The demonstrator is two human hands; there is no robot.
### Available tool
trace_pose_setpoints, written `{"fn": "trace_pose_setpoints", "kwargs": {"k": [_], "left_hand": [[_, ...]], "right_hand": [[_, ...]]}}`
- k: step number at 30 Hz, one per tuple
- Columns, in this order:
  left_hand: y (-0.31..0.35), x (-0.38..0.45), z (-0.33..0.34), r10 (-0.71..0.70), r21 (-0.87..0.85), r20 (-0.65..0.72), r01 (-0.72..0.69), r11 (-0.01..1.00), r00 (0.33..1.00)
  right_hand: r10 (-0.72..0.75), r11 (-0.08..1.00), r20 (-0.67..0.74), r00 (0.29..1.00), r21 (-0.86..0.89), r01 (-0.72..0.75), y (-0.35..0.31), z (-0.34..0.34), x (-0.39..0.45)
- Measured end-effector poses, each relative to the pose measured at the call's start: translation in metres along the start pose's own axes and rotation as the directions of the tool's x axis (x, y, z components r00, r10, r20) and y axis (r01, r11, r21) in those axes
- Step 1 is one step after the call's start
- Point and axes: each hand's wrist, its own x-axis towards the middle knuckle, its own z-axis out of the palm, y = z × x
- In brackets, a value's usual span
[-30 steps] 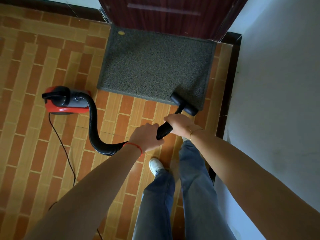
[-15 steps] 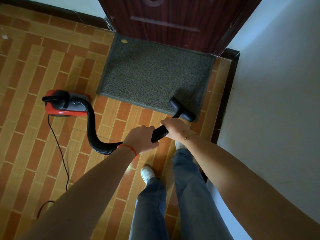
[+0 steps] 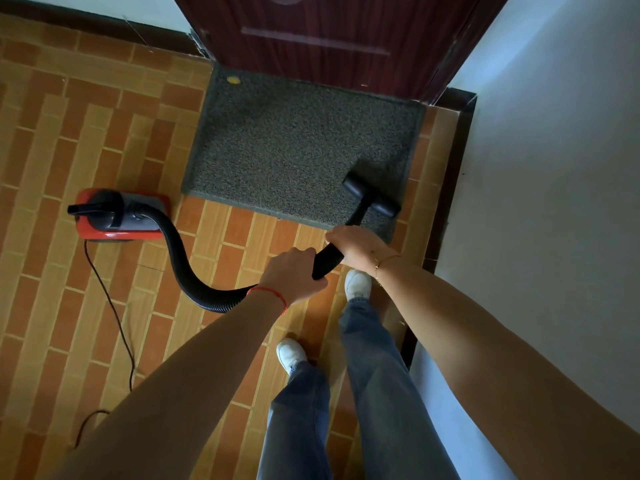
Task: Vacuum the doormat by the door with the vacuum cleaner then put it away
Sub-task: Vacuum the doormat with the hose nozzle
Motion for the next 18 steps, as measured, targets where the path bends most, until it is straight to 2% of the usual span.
{"fn": "trace_pose_setpoints", "kwargs": {"k": [10,18], "left_hand": [[0.029,0.078,-0.029,-0.035,-0.041,-0.033,0.033,0.999,0.999],[0.05,0.137,-0.055,-0.039,-0.094,-0.061,0.033,0.995,0.997]], "right_hand": [[-0.028,0.999,0.016,0.999,-0.045,0.028,0.072,-0.047,0.036],[0.009,0.995,0.053,0.999,-0.098,-0.004,0.125,-0.08,0.066]]}}
